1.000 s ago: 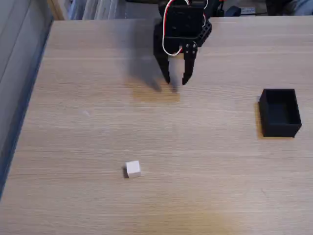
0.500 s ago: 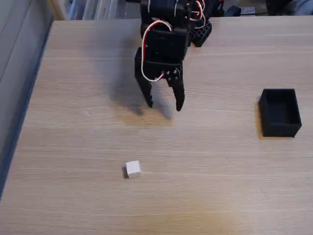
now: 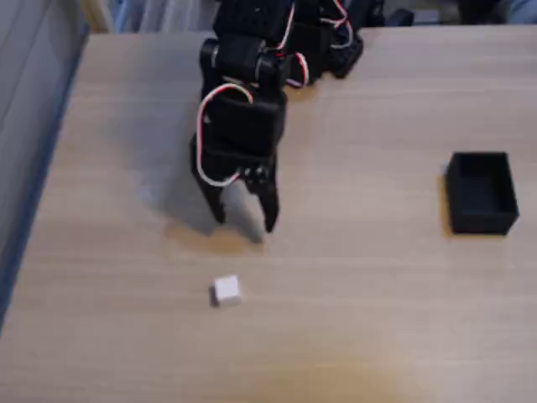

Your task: Pick a white block and place it in the black box.

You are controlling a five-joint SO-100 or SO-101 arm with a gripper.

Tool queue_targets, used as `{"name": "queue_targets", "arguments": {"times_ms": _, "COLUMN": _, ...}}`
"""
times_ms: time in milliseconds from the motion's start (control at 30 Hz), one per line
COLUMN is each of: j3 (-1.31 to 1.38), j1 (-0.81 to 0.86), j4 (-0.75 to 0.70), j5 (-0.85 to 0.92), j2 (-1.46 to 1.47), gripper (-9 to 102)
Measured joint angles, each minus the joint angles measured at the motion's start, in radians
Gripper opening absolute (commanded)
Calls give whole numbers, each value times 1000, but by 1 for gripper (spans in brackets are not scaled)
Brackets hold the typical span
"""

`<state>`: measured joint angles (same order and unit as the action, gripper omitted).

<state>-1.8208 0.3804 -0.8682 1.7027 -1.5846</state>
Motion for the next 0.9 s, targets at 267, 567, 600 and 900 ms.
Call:
{"name": "queue_targets", "arguments": {"times_ms": 267, "j3": 138, "j1": 0, "j4": 0, "j5": 2, "j2": 126, "gripper": 30}}
{"name": "queue_targets", "arguments": {"times_ms": 567, "j3": 242, "j1": 14, "j4": 18, "j5": 8, "j2": 232, "gripper": 30}}
{"name": "queue_targets", "arguments": {"times_ms": 600, "j3": 256, "j1": 14, "j4": 18, "j5": 8, "j2": 241, "gripper": 30}}
{"name": "queue_targets", "arguments": {"times_ms": 900, "j3": 321, "j1": 9, "j4": 18, "j5": 8, "j2": 291, "gripper": 30}}
